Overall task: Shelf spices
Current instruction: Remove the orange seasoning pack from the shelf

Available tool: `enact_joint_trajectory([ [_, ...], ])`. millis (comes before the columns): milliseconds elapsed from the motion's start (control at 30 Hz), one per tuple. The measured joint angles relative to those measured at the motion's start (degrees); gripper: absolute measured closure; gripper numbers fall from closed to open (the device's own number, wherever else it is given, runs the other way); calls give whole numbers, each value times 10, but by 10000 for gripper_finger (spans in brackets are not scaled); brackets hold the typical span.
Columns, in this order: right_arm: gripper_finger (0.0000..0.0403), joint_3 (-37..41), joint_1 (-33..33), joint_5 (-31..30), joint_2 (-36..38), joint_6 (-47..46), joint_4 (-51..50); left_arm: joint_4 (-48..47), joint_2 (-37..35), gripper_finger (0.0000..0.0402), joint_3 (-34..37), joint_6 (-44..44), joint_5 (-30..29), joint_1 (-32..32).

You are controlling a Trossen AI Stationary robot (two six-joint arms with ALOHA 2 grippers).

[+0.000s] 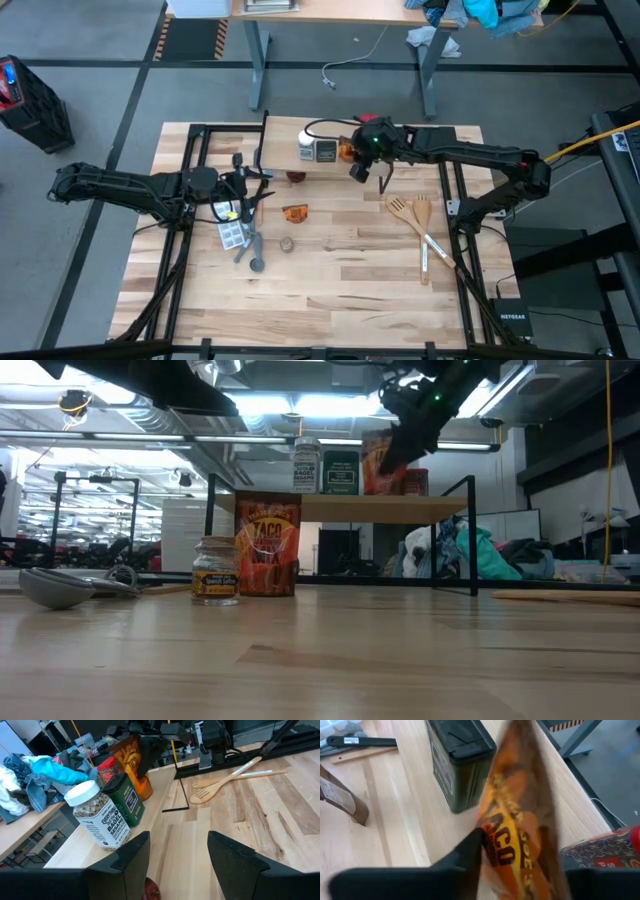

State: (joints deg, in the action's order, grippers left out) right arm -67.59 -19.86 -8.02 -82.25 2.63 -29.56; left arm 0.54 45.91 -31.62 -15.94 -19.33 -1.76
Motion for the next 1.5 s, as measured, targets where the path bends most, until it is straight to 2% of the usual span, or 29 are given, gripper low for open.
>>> enact_joint_trajectory([
  [100, 375, 0, 0, -4, 0, 0, 0, 0, 0, 210, 0, -9, -3, 0],
  [133, 380, 0, 0, -4, 0, 3, 0, 1, 0, 210, 0, -10, -6, 0],
  [300, 369, 0, 0, -5, 0, -21, -2, 1, 0, 210, 0, -12, -24, 0],
  [367, 379, 0, 0, -5, 1, -23, -4, 1, 0, 210, 0, -14, -35, 0],
  [500, 381, 0, 15, -14, 3, -25, -6, 1, 0, 210, 0, -50, -84, 0],
  [600, 381, -18, 49, -44, 4, -29, -30, 1, -1, 210, 0, -74, -133, 0],
  [733, 381, -57, 108, -99, 4, -37, -72, 1, -9, 210, 0, -107, -167, 0],
  [833, 381, -76, 154, -127, 4, -59, -83, 1, -29, 210, 0, -123, -175, 0],
  [967, 381, -77, 209, -135, 4, -104, -76, -1, -76, 210, 0, -144, -176, 0],
  [1100, 381, -59, 262, -188, -2, -161, -73, -32, -136, 210, 0, -145, -176, 0],
  [1200, 381, -30, 292, -210, -5, -205, -47, -98, -187, 210, 0, -124, -176, 0],
  [1300, 381, 22, 311, -209, -5, -233, 37, -151, -234, 210, 0, -82, -177, 0],
  [1500, 381, 149, 316, -154, -5, -263, 251, -144, -285, 210, 0, -55, -175, 0],
])
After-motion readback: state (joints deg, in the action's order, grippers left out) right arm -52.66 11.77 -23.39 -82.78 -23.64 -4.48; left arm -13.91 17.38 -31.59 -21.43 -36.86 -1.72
